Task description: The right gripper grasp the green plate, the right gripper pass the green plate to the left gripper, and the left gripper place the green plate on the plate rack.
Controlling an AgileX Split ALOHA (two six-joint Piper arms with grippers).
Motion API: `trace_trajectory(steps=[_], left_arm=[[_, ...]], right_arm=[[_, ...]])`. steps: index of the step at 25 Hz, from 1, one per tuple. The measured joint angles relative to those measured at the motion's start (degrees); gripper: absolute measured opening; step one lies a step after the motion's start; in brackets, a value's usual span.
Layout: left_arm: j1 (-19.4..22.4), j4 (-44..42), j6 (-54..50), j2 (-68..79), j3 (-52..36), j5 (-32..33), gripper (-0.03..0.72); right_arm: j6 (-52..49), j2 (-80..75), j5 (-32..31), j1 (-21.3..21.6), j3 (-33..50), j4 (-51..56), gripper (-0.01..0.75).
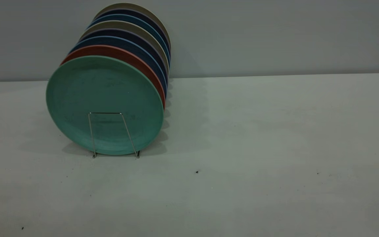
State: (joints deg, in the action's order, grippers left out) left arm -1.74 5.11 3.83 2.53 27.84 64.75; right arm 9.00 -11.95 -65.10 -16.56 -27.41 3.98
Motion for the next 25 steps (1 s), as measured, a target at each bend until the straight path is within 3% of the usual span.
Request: trace_trajectory(steps=[20, 25], left_arm=[[0.0, 0.0, 0.2, -0.2, 0.0, 0.0, 0.528], [0.0, 0.0, 0.3, -3.3, 0.0, 0.0, 0.528]], right_arm=[[0.2, 2.0, 0.2, 0.1, 0.3, 0.0, 0.508], [0.2, 6.5, 0.2, 7.3, 0.3, 0.0, 0.508]])
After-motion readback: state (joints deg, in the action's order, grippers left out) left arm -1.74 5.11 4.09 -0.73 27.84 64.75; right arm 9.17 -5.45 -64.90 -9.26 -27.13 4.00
